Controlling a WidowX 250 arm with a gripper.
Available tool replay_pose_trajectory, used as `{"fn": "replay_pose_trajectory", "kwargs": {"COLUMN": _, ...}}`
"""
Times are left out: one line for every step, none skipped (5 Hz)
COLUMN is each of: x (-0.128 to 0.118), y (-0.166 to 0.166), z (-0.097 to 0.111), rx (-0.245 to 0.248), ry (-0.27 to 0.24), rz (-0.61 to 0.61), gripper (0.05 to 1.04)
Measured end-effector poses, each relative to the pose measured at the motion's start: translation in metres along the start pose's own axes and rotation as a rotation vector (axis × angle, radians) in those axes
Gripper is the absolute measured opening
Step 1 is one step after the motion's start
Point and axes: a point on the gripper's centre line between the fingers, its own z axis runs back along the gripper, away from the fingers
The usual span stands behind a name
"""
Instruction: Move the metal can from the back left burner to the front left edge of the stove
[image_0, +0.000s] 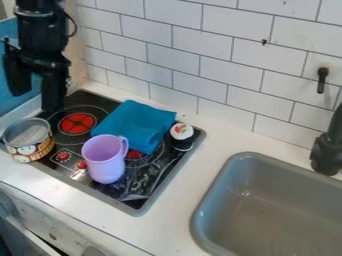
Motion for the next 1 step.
{"fn": "replay_pose_trajectory", "kwargs": {"x": -0.0124, "y": -0.0188, "z": 0.0067, "rx": -0.03, "ry": -0.009, "rz": -0.032, "gripper": 1.001}}
